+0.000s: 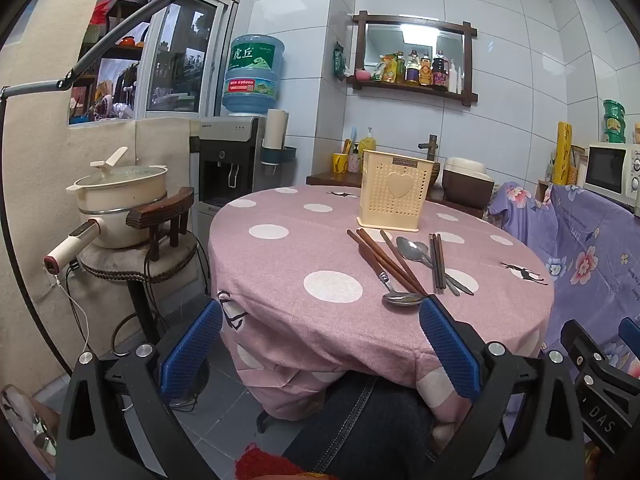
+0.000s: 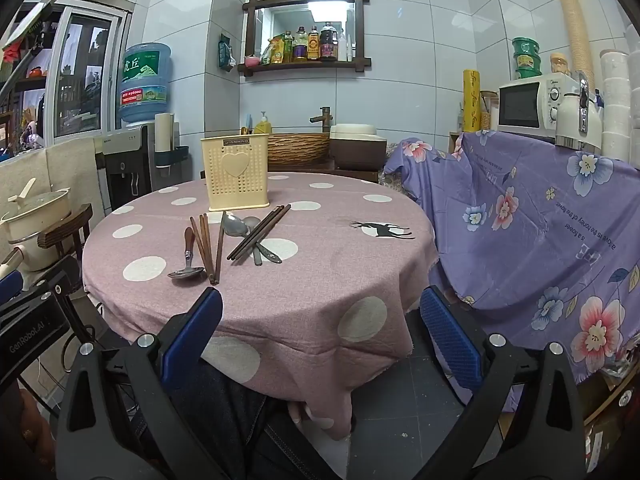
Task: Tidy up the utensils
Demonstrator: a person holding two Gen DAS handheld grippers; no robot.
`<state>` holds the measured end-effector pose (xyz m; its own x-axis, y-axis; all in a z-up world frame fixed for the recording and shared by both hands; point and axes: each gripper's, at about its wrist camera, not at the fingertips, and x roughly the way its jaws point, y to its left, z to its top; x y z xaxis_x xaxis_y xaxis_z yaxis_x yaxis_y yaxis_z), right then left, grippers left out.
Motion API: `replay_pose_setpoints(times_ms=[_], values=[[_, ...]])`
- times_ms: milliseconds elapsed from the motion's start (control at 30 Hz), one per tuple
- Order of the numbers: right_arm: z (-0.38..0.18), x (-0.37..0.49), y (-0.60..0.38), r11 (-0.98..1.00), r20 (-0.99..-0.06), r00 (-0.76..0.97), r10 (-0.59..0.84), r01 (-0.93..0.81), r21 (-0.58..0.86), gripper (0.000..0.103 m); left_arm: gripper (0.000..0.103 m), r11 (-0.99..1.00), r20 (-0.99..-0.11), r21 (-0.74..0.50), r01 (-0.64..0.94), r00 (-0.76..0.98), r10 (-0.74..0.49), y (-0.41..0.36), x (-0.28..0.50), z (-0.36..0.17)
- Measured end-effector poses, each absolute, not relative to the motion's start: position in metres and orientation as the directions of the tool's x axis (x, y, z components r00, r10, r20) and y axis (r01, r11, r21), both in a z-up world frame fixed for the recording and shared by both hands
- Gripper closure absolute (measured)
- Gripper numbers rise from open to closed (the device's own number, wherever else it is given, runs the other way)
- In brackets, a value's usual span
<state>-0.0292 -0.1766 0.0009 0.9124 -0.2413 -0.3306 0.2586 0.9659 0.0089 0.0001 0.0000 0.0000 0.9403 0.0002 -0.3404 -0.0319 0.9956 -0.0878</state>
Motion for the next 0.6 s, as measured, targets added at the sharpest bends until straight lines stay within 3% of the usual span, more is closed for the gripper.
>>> replay_pose_setpoints(times_ms=[600], values=[[0.0010, -0.0288, -0.1771, 0.966, -0.334, 0.912, -0.239, 0.258, 0.012, 0.005, 0.005, 0.996, -0.339, -0.086, -0.031, 0.941, 0.000, 0.0000, -0.0003, 0.0000]])
